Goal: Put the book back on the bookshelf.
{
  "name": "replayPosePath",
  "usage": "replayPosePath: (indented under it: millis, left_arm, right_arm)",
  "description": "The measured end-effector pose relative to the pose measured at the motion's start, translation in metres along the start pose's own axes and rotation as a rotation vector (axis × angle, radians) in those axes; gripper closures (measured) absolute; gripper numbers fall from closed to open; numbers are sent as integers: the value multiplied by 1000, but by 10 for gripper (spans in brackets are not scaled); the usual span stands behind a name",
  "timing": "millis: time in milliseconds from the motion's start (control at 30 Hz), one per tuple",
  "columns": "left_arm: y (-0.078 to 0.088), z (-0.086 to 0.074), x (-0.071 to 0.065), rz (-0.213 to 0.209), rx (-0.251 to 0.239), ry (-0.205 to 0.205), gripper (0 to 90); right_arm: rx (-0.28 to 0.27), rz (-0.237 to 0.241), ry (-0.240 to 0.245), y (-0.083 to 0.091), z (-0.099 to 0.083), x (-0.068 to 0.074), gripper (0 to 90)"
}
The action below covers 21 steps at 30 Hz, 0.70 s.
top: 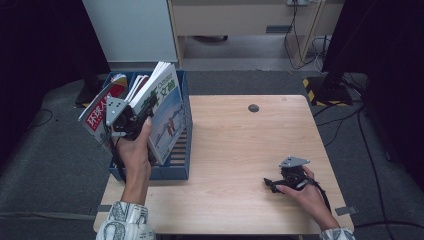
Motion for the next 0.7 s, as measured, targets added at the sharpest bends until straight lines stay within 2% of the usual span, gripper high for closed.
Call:
replayPosePath:
  millis: [300,700]
  left_arm:
    - [-3,1,-3,-8,2,-18,736]
    - [-7,3,-1,-7,-8,-15,736]
  right_arm:
    - [0,0,0,0,0,0,56]
    - [0,0,0,0,0,0,56]
Point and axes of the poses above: each handheld gripper's, and its own axes: y roughly backward along the jaws, z roughly out of its top, x roughly to its left, the point moved 5 cm from there along -y, roughly forward along the jaws
